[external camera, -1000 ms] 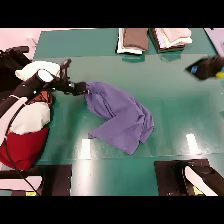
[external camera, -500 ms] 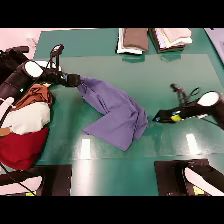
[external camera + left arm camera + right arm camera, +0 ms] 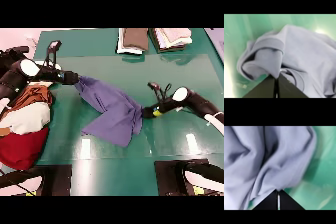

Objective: Fold the shirts.

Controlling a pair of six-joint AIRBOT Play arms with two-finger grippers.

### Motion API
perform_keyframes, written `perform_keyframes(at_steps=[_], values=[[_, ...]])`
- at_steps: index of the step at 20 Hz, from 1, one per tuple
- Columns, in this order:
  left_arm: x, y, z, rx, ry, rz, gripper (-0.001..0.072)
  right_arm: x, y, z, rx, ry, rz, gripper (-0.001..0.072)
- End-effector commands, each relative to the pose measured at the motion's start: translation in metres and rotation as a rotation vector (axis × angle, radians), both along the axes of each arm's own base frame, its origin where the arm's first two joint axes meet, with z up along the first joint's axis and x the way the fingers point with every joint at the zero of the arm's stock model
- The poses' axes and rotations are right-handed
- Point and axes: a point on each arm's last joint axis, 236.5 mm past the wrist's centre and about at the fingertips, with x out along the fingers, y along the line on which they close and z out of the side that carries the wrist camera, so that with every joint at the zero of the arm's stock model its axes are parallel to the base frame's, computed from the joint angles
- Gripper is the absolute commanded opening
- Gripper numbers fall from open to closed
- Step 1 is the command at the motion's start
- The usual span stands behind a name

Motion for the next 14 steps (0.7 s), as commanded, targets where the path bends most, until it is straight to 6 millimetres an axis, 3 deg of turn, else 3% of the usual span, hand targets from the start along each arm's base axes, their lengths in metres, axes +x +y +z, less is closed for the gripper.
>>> perform_keyframes(at_steps=[1,4,6,8,11,14], values=[[0.001,0.025,0.083,0.102,-0.220,0.015,0.0023,0.043,-0.031,0.089,-0.096,-0.246,0.022,0.0016],[-0.029,0.040,0.206,0.095,-0.491,0.044,0.0023,0.063,-0.070,0.225,-0.098,-0.568,-0.088,0.0015],[-0.066,0.048,0.281,0.058,-0.656,0.060,0.0023,0.050,-0.094,0.314,-0.100,-0.776,-0.159,0.0015],[-0.114,0.057,0.345,0.018,-0.807,0.074,0.0023,0.024,-0.110,0.383,-0.112,-0.941,-0.210,0.0015],[-0.192,0.072,0.414,-0.028,-0.998,0.092,0.0022,-0.020,-0.126,0.448,-0.146,-1.100,-0.268,0.0015],[-0.249,0.083,0.446,-0.060,-1.108,0.097,0.0023,-0.048,-0.143,0.488,-0.203,-1.186,-0.330,0.0015]])
